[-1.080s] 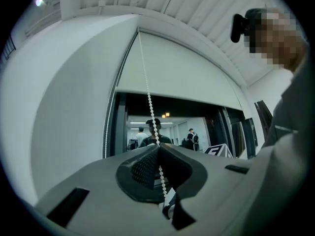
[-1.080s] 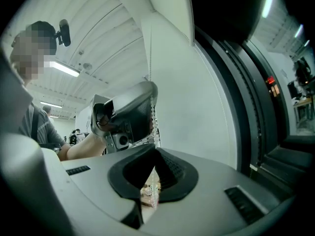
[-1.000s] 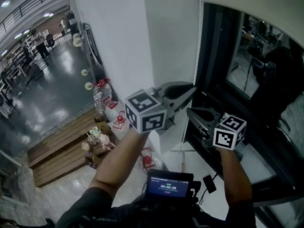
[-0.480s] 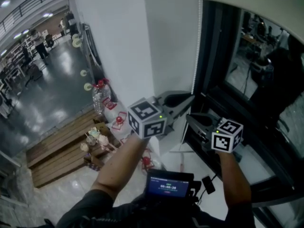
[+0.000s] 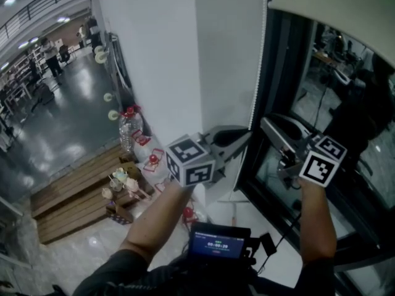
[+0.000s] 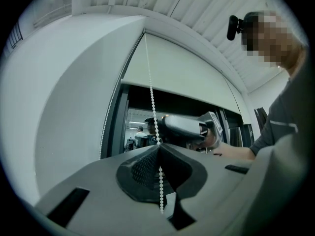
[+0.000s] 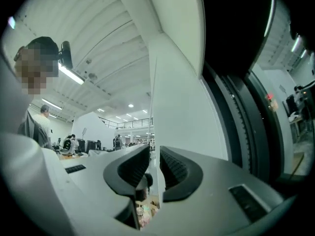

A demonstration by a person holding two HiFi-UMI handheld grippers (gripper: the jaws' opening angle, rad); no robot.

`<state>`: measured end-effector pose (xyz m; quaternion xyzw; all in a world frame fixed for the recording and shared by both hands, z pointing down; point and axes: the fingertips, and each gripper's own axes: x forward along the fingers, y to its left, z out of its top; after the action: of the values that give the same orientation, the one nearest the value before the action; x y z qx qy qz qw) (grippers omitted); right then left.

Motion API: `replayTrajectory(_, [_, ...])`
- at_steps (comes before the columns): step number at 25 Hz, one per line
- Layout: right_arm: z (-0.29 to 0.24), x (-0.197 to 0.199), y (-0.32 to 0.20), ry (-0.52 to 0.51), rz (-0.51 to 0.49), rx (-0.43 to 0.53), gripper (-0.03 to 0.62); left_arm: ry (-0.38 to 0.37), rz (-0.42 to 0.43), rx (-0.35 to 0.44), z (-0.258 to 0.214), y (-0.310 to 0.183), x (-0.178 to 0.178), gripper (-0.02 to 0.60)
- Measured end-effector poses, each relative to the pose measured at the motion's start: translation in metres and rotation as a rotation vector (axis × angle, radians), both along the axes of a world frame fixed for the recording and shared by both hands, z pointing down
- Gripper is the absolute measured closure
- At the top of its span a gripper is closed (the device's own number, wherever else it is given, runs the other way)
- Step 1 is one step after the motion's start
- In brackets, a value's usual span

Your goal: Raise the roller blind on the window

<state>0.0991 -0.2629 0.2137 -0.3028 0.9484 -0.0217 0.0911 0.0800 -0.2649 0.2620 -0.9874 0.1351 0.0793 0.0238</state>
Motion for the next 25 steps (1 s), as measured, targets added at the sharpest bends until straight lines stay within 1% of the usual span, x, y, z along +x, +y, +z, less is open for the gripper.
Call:
replayTrajectory(3, [-0.021,-0.015,-0.002,-0.002,-0.022,0.023,0.511,0.004,0.004,0.001,-0.002,0.004,-0.001,0.578])
replayTrajectory(8, [-0.030,-0.038,-0.004,0.012,-0.081,0.019,0.515,0.003,0.007,0.008,-0.001,0.008,-0.002,0.578])
replayTrajectory(9, [-0.029,-0.041,-0.003,0.013,-0.091,0.019,0.558,0.003,0.006,0.011,0.000,0.009,-0.003,0.578])
replayTrajectory(10, [-0.029,-0.044,-0.001,0.011,-0.098,0.019,0.579,0.003,0.004,0.013,0.000,0.010,-0.004,0.578])
replayTrajectory(14, [-0.027,-0.043,-0.002,-0.002,-0.086,0.015,0.582,0.013,0.002,0.008,0.001,0.009,-0.007,0.578])
replayTrajectory(18, [-0.022,-0.045,-0.002,0.029,-0.070,0.027,0.582,0.014,0.003,-0.004,0.003,0.011,-0.005,0.578])
replayTrajectory(25, [0.018,-0.043,-0.005,0.049,-0.063,-0.024,0.583,-0.043,-0.005,-0.052,0.038,0.011,-0.002,0.578])
